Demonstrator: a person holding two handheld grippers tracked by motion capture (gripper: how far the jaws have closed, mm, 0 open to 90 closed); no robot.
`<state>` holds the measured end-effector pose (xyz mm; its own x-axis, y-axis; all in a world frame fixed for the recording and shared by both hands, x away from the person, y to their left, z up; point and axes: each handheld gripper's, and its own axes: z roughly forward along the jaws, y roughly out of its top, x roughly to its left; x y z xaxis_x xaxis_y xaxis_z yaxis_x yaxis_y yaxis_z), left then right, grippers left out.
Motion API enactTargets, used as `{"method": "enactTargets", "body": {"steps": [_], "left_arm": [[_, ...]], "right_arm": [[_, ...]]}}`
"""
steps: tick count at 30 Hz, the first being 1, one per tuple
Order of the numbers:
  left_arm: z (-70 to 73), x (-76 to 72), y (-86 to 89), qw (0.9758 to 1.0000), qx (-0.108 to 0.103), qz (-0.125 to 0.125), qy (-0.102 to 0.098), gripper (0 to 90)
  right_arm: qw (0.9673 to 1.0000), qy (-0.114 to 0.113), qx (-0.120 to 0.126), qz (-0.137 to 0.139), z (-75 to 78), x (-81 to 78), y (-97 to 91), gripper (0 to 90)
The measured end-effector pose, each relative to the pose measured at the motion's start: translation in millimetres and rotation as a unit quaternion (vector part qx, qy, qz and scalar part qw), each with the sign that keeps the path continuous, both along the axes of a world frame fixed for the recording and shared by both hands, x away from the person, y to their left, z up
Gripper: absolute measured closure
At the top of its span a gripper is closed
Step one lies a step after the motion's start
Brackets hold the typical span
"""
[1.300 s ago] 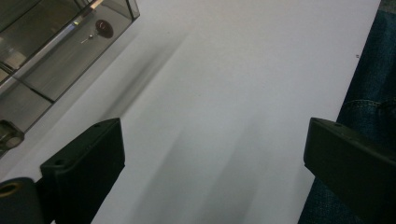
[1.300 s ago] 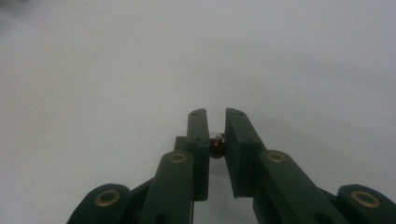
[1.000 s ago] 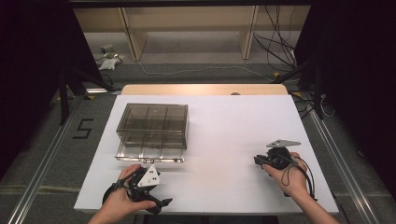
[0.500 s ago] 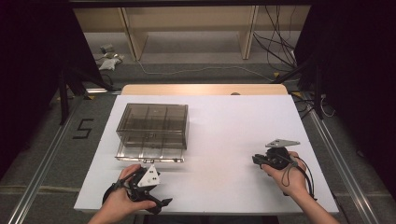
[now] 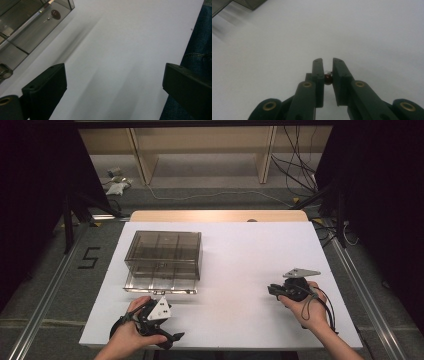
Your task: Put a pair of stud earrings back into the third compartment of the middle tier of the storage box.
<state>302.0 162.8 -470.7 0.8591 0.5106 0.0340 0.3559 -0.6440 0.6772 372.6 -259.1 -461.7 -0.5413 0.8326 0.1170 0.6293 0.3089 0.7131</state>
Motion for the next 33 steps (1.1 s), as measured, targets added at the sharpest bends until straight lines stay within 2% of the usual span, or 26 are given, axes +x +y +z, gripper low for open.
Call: {"method": "enactTargets", "body": {"steps": [33], "left_arm": [[-0.2, 0.0, -0.6, 1.0000, 0.000, 0.000, 0.001, 5.5]], "right_arm": [[0.9989, -0.023, 0.030, 0.028, 7.9, 2.1, 16.9, 81.1]]}}
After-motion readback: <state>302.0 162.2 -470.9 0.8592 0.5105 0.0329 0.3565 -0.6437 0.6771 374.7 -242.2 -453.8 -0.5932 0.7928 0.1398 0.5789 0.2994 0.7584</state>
